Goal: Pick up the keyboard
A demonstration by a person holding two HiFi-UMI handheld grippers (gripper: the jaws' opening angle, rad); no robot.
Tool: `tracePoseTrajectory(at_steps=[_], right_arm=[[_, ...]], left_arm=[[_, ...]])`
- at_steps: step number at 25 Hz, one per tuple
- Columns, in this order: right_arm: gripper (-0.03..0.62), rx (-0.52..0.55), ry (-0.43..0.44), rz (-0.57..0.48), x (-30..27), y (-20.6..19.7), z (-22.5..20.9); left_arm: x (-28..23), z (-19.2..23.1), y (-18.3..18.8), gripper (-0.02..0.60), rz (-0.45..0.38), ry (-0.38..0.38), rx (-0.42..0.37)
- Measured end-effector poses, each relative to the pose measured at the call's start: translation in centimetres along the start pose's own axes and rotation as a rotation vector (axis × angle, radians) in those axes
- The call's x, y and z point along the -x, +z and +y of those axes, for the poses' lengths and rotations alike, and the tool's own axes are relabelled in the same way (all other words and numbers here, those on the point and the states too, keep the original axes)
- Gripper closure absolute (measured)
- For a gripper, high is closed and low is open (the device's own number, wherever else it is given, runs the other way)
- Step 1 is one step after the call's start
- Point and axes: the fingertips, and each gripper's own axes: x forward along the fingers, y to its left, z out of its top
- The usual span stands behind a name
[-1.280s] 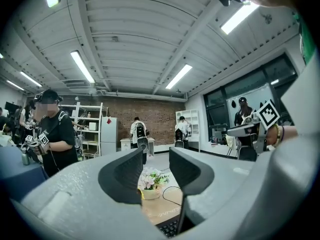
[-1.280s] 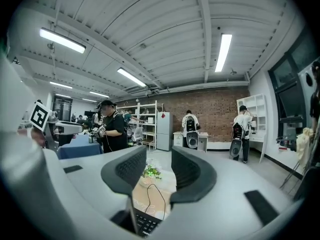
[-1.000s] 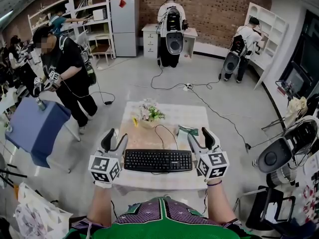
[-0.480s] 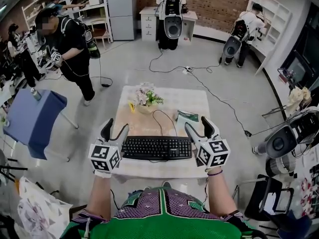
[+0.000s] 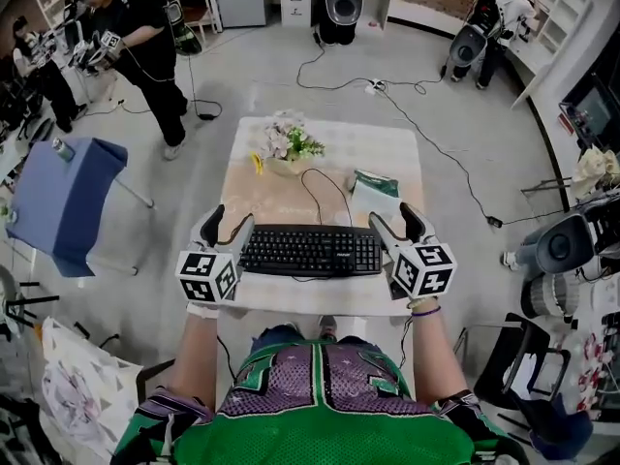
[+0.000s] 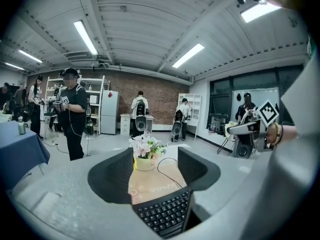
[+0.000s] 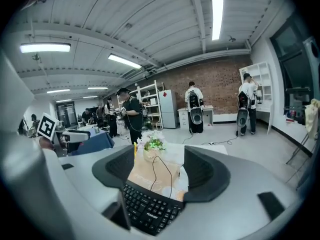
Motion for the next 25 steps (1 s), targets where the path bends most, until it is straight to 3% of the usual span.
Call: tracePoseTrajectory(at_steps=[17,25], right_arm=[[0.299,-0.129,-0.001,0.312,-4.9,-15.7,-3.7],[0.298,-0.179,-0.016,0.414,-6.1,-20.9,-5.4]], left_arm=[[-2.7,3.7,-14.6,0.316,0.268,0.027,0.117],[-4.1,5.9,-20.5,0.316,0.395,0.051,0.165]])
